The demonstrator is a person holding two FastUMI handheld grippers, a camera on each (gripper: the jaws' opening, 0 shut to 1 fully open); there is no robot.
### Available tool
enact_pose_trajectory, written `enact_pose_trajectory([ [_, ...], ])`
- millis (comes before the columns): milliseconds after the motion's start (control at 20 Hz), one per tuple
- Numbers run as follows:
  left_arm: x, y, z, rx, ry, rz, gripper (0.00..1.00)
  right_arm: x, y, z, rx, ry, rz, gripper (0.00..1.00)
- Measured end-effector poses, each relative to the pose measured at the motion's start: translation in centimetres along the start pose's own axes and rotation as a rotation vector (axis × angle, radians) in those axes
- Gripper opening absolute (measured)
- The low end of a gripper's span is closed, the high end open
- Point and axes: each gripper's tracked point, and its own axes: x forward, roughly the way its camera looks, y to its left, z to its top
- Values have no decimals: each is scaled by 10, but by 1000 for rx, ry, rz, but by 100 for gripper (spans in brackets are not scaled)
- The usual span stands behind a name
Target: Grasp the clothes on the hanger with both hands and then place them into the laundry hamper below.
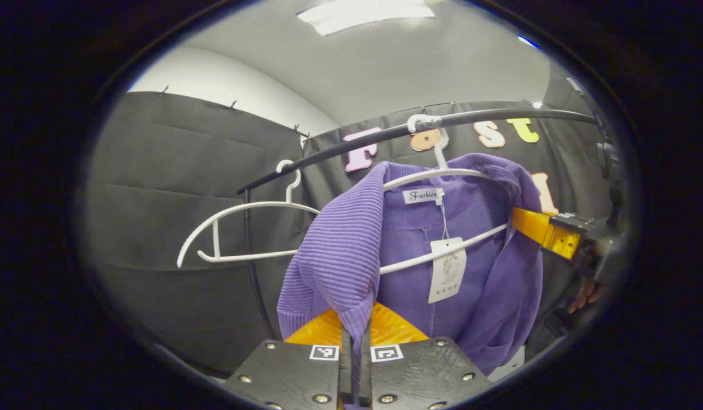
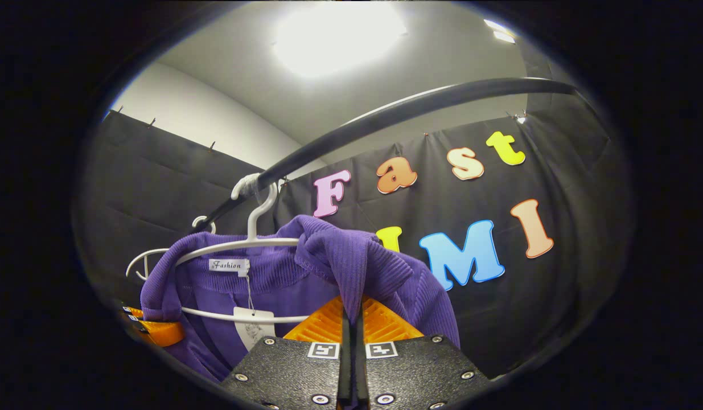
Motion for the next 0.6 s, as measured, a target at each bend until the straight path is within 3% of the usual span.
enact_pose_trajectory([
  [50, -1, 2, 2, -5, -1, -5, 10, 1, -4, 8, -5, -21, -5, 2],
  [200, -10, 12, 15, 7, -7, -7, 1, 9, -12, 24, -61, -65, -13, 2],
  [350, -25, 29, 37, 36, -36, 1, 5, 11, -19, 39, -138, -122, -34, 2],
  [600, -30, 55, 64, 75, -76, 22, 0, 21, -37, 50, -230, -163, -68, 2],
])
